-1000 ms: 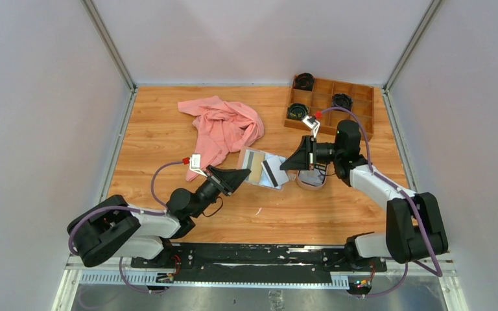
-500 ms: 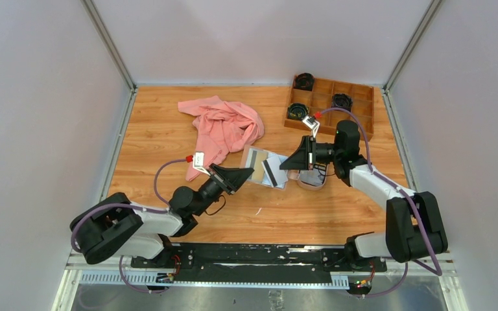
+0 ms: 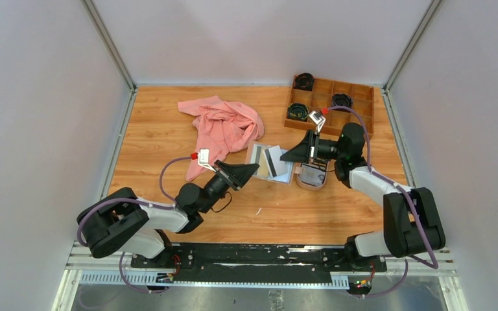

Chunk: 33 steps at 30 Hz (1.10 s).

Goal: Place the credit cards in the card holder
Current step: Insert the credit card into the card holder.

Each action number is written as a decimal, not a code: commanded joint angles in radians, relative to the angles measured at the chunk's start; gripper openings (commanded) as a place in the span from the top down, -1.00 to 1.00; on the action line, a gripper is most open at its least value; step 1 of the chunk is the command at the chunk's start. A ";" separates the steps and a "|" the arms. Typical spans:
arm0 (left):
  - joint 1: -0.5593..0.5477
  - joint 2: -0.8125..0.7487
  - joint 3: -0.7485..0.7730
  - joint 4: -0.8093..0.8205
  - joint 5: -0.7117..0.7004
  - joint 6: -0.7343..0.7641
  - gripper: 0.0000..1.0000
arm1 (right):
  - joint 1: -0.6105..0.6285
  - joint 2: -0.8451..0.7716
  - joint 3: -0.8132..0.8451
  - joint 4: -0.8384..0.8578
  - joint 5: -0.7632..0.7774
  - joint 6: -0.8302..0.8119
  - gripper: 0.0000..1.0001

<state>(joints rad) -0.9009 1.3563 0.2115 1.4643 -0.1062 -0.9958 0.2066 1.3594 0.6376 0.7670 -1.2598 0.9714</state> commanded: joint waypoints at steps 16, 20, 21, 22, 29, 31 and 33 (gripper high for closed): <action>-0.077 0.096 0.150 0.062 -0.164 -0.035 1.00 | -0.015 0.033 -0.081 0.349 0.233 0.277 1.00; -0.084 0.123 0.176 0.064 -0.194 -0.049 1.00 | -0.009 0.031 -0.091 0.351 0.251 0.286 1.00; -0.085 0.128 0.182 0.064 -0.204 -0.052 1.00 | -0.009 0.029 -0.094 0.351 0.257 0.287 1.00; -0.087 0.131 0.187 0.065 -0.212 -0.054 1.00 | -0.010 0.027 -0.096 0.347 0.261 0.286 1.00; -0.087 0.122 0.190 0.065 -0.259 -0.055 1.00 | -0.025 0.001 -0.113 0.319 0.291 0.271 1.00; -0.088 0.122 0.192 0.066 -0.265 -0.059 1.00 | -0.024 -0.001 -0.113 0.319 0.296 0.274 1.00; -0.089 0.123 0.195 0.065 -0.271 -0.060 1.00 | -0.024 -0.004 -0.114 0.319 0.298 0.277 1.00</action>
<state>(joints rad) -0.9730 1.4864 0.3676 1.4624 -0.3519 -1.0481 0.1940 1.3712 0.5407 1.0843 -0.9981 1.2575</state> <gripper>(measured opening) 0.023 0.006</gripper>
